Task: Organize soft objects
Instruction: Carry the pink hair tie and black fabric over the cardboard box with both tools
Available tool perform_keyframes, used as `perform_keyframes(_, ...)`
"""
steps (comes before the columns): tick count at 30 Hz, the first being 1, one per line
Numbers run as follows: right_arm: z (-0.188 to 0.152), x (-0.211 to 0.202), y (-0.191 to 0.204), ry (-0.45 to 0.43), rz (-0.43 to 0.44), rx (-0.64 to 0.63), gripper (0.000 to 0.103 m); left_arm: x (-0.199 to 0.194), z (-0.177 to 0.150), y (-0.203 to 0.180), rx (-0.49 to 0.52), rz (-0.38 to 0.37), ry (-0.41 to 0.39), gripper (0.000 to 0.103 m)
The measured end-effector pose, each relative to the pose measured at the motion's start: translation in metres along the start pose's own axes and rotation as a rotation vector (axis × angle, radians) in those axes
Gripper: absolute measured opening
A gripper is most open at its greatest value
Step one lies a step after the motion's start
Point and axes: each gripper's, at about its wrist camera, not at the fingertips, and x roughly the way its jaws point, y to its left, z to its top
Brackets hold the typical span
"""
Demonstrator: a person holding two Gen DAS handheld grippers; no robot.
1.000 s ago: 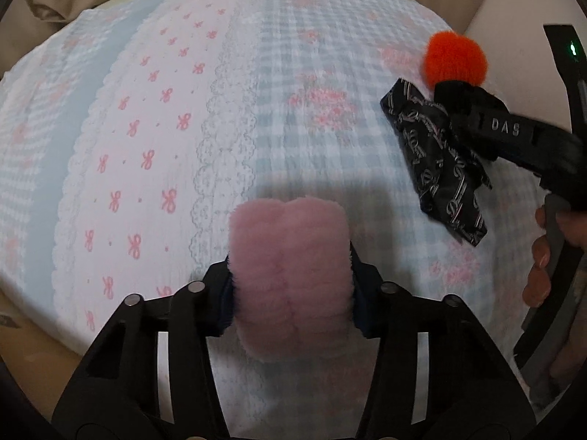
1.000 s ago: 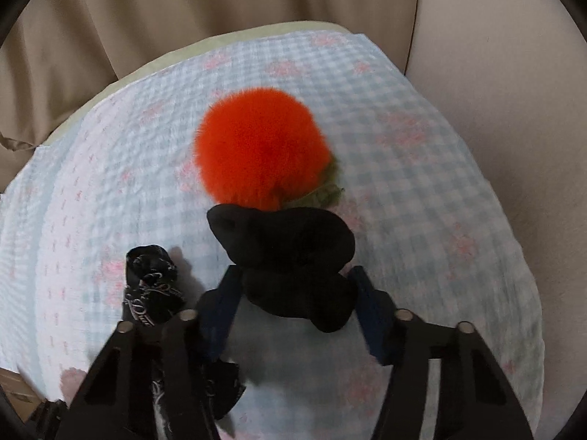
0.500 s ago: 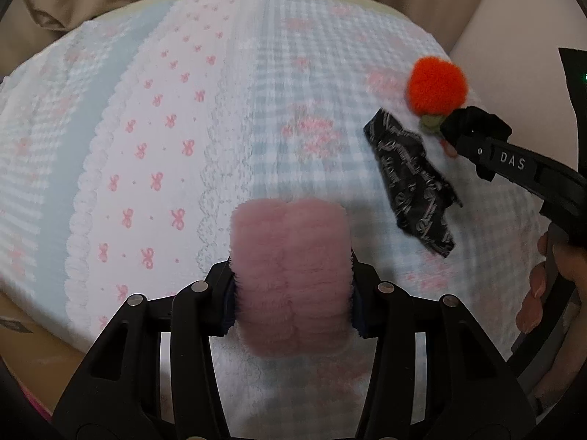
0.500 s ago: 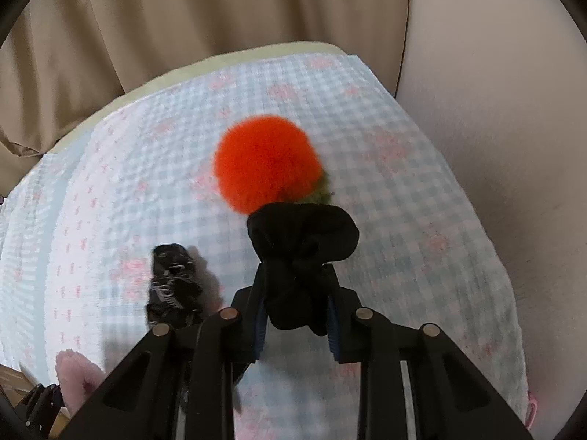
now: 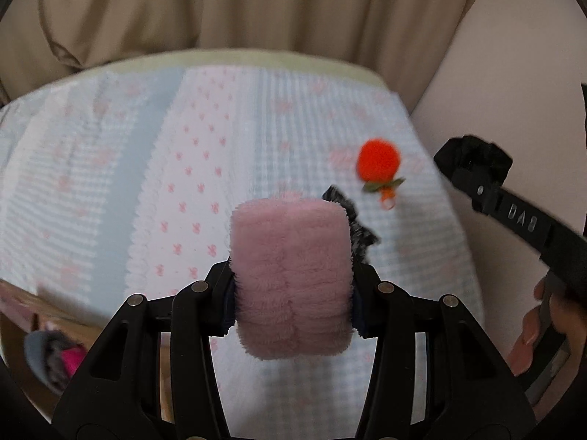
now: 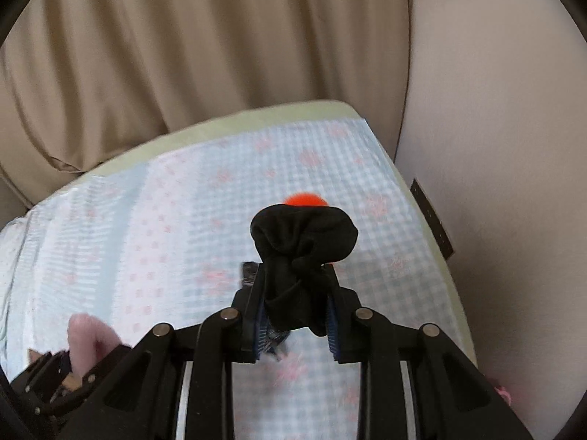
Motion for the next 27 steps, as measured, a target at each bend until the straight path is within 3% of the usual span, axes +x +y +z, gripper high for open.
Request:
perform_keyframes(8,0.014,-0.105,0.046,-0.053,0.074,-0.081,0.024,-0.114,0.016,0.011,0.007,-0.018,-0.099,0.044)
perform_keyframes(16,-0.004,-0.18,0.116,-0.041,0.145,-0.148,0.024,-0.198,0.019,0.068,-0.024,0.006,-0.143,0.044)
perform_keyframes(22,-0.047,-0.203,0.183,0.02,0.177,-0.176,0.024,-0.237,0.005,0.13,0.017,0.017,-0.124,0.044)
perform_keyframes(27,-0.082,-0.194,0.226,0.107,0.217,-0.131,0.024,-0.247,-0.016,0.195,0.041,0.024,-0.057,0.044)
